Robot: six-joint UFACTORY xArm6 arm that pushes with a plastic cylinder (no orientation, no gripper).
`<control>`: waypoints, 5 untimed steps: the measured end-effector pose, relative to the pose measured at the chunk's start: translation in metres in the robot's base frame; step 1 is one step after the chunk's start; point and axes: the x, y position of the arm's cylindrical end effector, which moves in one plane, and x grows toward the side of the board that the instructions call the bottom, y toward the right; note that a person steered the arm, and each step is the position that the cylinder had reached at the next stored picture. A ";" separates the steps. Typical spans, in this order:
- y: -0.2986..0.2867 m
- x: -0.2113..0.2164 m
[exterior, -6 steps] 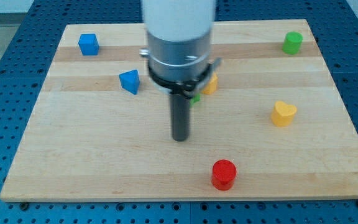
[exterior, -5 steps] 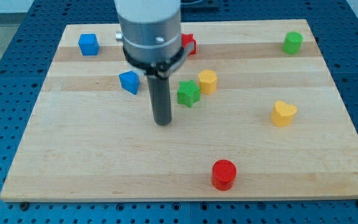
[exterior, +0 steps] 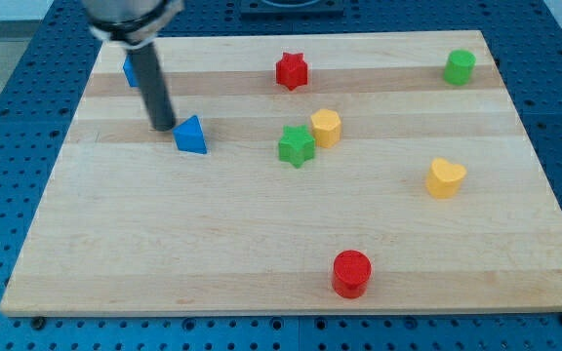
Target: Slightly move the blue triangle to the bottom of the board
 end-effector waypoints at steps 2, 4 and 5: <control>-0.019 -0.003; 0.053 -0.027; 0.066 -0.015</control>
